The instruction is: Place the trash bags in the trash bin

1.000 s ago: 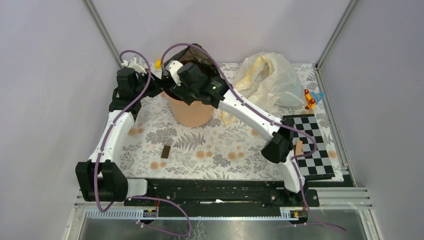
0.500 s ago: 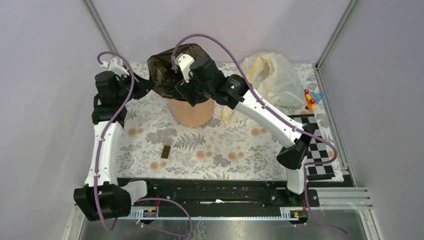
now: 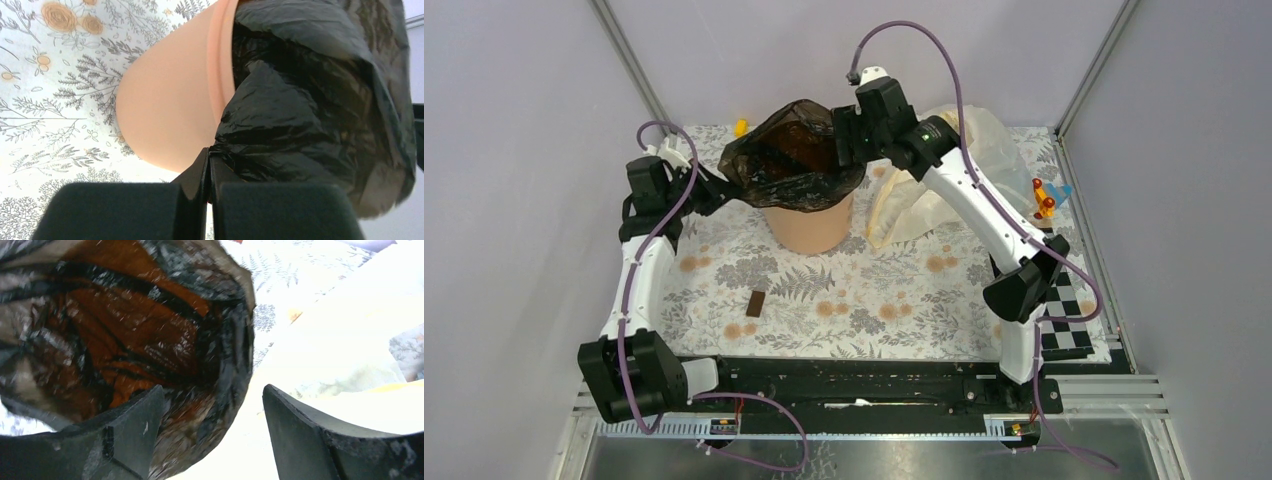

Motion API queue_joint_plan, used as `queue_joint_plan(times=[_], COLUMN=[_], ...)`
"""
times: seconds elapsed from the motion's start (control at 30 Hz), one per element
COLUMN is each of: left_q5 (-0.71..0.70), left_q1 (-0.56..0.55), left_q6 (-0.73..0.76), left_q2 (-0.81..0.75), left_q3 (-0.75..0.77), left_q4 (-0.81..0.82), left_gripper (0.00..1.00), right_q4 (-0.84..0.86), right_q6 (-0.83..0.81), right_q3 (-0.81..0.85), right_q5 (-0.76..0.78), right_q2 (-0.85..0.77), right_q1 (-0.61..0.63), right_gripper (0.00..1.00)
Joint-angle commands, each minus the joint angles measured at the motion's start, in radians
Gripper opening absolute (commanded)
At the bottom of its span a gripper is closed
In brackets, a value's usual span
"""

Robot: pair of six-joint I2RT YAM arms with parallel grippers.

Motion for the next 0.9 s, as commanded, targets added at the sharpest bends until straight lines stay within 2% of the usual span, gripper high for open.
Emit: queue_joint_plan(times=[0.0,0.2,0.37,0.57,0.7,0.8,0.87], left_q5=[0.054,0.053,0.068,0.112,0.189,0.204,0.223], left_q1=[0.005,0.004,0.004,-0.014,-0.04,-0.056,-0.075], left_q6=[-0.031,-0.036,-0.035,-0.054,-0.109,-0.107,-0.118], left_q2=[0.019,0.041,0.078,0.098,0.091,0.067,0.047], left_q3=[-0.028,-0.065,-0.082,-0.097,-0.13,-0.136,-0.141], left_q4=[0.11,0.145,0.162,0.208,0.281,0.275,0.272], left_gripper=[0.0,0.0,0.0,0.0,0.0,0.0,0.0], right_q4=[-0.027,-0.036,-0.058,-0.07,-0.134,-0.177,-0.233], right_q6=[0.101,0.13,0.159,0.159,0.153,0.135,0.122], right_q3=[0.097,0.154,0.163,0.134,0.124,0.078,0.075], right_q5=[0.048,0.011,0.056,0.034,0.058,0.118,0.122], right_q2=[0.063,0.154,0.199,0.165,0.12,0.052,0.022], right_q1=[-0.02,-0.02,-0.021,-0.02,-0.021,-0.021,-0.021], right_gripper=[0.78,0.77,0.69,0.4,0.17,0.09,0.09])
